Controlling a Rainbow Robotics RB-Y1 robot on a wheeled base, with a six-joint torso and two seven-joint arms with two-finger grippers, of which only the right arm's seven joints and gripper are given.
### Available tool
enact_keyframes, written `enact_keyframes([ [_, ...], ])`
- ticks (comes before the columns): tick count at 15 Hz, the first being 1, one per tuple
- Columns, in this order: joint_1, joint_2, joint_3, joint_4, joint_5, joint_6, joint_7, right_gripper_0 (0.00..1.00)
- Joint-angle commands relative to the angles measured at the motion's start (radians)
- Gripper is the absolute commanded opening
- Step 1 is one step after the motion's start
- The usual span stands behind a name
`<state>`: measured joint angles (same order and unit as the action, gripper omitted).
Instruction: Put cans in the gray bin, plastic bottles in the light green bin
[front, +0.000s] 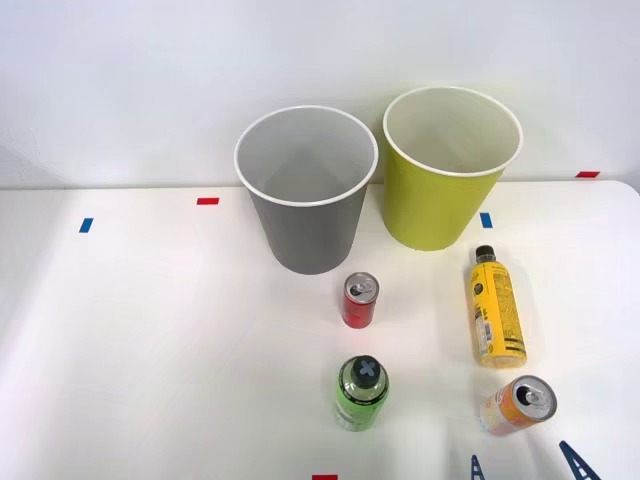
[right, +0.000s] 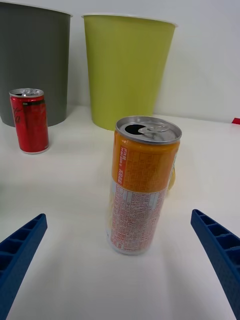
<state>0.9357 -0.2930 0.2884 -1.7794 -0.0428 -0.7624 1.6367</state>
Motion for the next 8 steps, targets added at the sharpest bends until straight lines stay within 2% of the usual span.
enact_keyframes([
  [1,0.000,0.000,0.000,0.000,0.000,0.000,0.000,1.00],
  [8,0.000,0.000,0.000,0.000,0.000,0.000,0.000,1.00],
])
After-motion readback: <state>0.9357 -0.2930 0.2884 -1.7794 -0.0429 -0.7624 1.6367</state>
